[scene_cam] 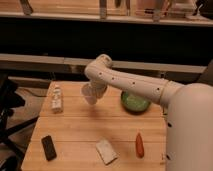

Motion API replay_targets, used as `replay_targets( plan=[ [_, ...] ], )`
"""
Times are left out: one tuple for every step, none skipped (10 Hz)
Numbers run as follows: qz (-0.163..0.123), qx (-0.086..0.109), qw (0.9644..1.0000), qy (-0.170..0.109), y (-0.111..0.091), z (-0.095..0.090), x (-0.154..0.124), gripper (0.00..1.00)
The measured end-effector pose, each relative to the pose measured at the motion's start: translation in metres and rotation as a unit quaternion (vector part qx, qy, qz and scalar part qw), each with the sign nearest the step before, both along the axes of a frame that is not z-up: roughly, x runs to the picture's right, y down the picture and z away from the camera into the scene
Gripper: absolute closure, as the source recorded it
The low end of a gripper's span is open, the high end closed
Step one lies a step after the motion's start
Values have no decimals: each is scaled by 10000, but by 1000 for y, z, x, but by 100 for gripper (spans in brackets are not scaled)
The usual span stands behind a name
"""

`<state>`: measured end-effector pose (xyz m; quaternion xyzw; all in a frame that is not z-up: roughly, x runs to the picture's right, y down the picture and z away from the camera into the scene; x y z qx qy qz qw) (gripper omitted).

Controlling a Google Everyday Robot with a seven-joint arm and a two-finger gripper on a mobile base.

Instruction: Pick up the ceramic cup

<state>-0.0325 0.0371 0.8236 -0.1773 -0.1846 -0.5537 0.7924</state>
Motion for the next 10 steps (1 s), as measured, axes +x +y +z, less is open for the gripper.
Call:
replay_targets(
  plan=[
    [-4, 7, 10000, -2, -1, 0, 0, 99],
    [-6, 20, 10000, 3, -3, -2, 2, 99],
    [-6, 24, 10000, 14, -6, -4, 3, 99],
    [-4, 32, 10000, 16, -10, -7, 4, 99],
    [-3, 30, 10000, 10, -12, -9, 4, 99],
    [-8, 32, 10000, 10, -13, -10, 5, 99],
    [-10, 47, 10000, 14, -15, -11, 6, 99],
    [-10, 47, 10000, 13, -16, -12, 6, 99],
    [-8, 55, 10000, 17, -18, -12, 7, 99],
    [-3, 60, 10000, 22, -20, -13, 9, 99]
  ],
)
